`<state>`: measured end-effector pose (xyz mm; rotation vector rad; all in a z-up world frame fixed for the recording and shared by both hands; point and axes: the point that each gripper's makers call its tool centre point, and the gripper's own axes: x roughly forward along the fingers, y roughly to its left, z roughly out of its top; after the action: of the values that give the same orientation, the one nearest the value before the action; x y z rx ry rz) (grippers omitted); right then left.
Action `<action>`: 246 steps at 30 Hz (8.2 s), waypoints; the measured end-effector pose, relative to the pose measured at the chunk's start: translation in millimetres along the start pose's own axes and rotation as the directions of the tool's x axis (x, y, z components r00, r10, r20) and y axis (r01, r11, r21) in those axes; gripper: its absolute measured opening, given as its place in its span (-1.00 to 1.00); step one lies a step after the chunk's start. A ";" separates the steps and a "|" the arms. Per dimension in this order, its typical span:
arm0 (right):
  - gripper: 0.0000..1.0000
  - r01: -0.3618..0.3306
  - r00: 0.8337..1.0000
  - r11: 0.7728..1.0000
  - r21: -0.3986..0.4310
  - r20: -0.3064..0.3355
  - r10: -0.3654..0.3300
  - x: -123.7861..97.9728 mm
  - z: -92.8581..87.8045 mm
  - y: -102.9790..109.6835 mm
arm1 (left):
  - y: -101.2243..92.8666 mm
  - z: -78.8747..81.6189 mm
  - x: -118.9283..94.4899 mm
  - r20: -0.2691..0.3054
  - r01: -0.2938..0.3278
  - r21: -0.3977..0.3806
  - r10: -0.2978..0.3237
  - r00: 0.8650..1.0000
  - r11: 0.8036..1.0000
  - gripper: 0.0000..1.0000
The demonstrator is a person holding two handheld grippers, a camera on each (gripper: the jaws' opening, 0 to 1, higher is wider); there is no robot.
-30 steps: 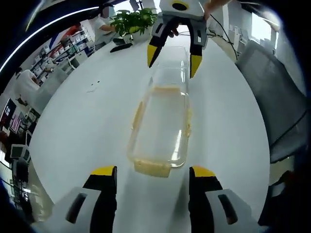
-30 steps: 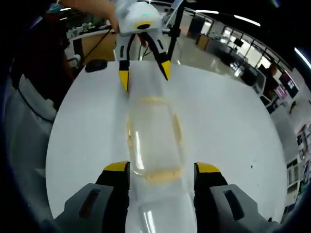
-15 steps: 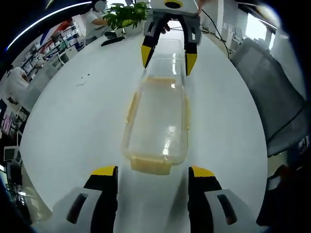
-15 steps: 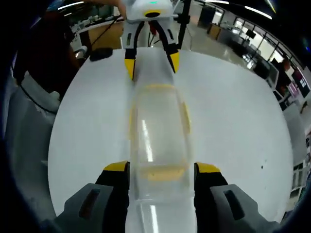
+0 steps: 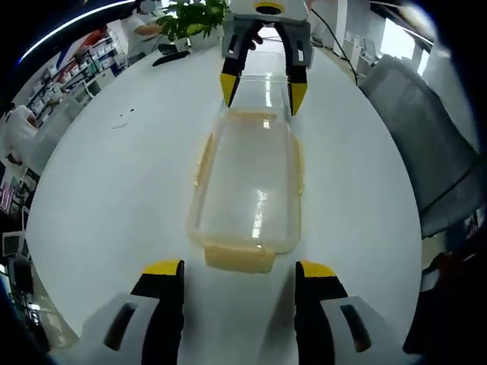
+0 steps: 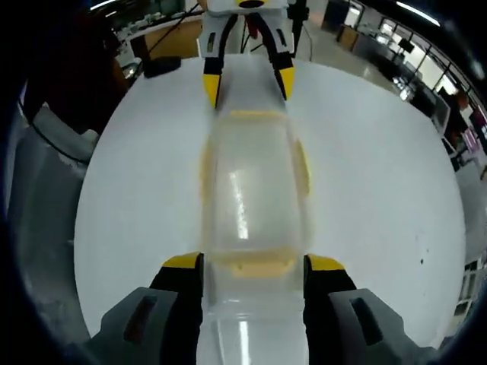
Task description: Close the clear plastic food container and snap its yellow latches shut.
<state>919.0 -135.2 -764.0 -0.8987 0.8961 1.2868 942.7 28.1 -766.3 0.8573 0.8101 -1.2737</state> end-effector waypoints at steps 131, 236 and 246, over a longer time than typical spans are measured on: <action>-0.31 -0.079 0.992 0.990 -0.113 -0.110 0.067 -2.5 21.3 2.8 | -16.6 -5.0 -30.2 0.012 0.081 0.001 -0.081 0.997 0.997 -0.36; -0.29 -0.069 0.983 0.997 -0.028 -0.170 0.063 -118.6 -185.9 -6.9 | -28.1 216.8 58.2 0.005 0.109 0.124 -0.111 0.994 0.986 -0.35; -0.29 -0.081 0.983 0.996 -0.024 -0.169 0.075 -113.9 -185.4 -11.1 | -28.5 214.2 59.2 0.000 0.116 0.117 -0.117 0.993 0.986 -0.35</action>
<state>913.7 -350.6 -731.4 -1.0167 1.0547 1.3089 929.7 -191.1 -722.0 0.9089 0.7956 -1.4380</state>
